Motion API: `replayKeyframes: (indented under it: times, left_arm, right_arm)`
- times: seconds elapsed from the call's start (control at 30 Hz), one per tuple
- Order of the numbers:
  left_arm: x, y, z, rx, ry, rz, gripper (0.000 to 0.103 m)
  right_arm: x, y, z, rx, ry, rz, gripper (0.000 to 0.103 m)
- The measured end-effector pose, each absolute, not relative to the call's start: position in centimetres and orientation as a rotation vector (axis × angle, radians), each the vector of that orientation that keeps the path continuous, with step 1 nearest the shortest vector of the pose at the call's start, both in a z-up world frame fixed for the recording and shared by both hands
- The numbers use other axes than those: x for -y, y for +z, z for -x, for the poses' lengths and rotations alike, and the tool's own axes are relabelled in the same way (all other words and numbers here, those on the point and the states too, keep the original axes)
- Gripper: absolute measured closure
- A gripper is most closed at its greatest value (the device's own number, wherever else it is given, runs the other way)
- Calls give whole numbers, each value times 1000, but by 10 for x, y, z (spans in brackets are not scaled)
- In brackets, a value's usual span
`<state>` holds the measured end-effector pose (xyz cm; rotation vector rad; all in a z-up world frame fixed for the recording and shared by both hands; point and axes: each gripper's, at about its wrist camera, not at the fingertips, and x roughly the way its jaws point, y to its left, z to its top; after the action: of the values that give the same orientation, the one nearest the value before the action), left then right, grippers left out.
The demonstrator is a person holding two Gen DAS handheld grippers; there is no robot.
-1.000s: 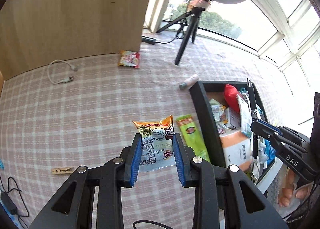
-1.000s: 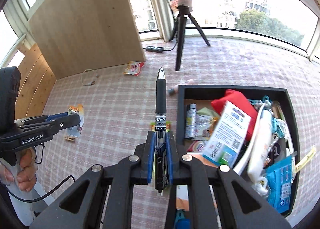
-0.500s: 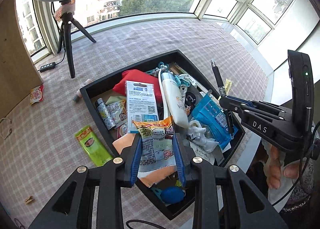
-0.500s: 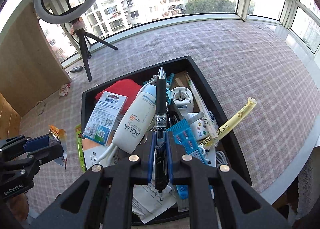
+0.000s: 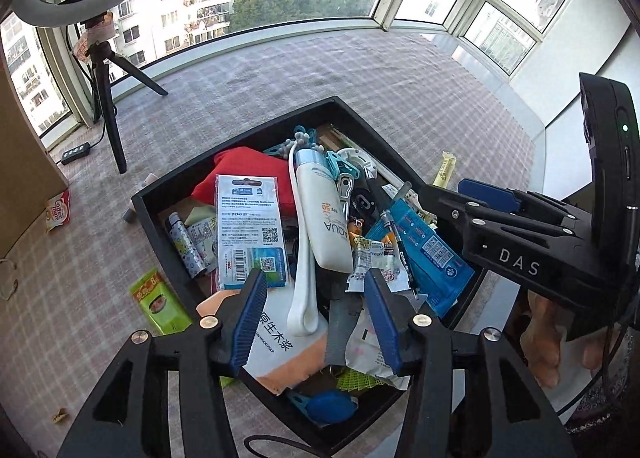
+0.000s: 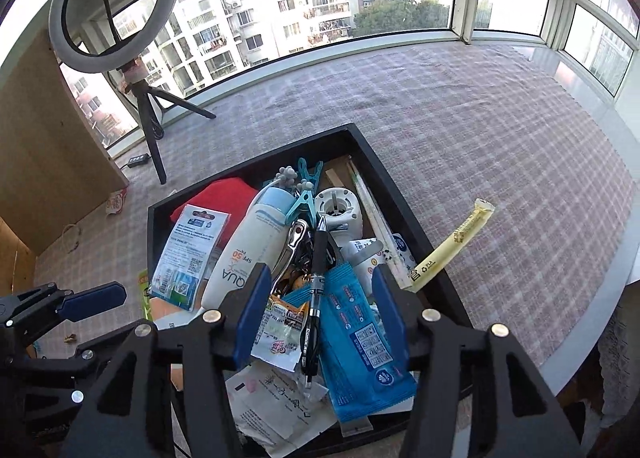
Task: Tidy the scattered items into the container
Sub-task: 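Carry the pen and sachet into the tray and open both grippers, then withdraw both grippers from the tray toward the table, then grasp the wooden clothespin with the left gripper while the right gripper grasps the Coffee-mate sachet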
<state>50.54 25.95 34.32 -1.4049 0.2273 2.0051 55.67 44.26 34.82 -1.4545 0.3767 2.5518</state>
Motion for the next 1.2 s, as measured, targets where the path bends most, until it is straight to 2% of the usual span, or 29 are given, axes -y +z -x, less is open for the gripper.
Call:
replayKeyframes:
  times: [0.4, 0.83, 1.13, 1.2]
  left_arm:
    - [-208, 334, -495, -205, 2052, 1438, 56]
    - [-38, 303, -478, -48, 2278, 1588, 56]
    - [67, 282, -487, -92, 2358, 1653, 56]
    - [84, 277, -490, -114, 2357, 1662, 56]
  right_arm:
    - [-407, 352, -542, -323, 2625, 1494, 51]
    - [-310, 355, -497, -161, 2821, 1635, 51]
    - [-221, 347, -452, -1, 2919, 1748, 51]
    - [-198, 343, -440, 21, 2932, 1784, 47]
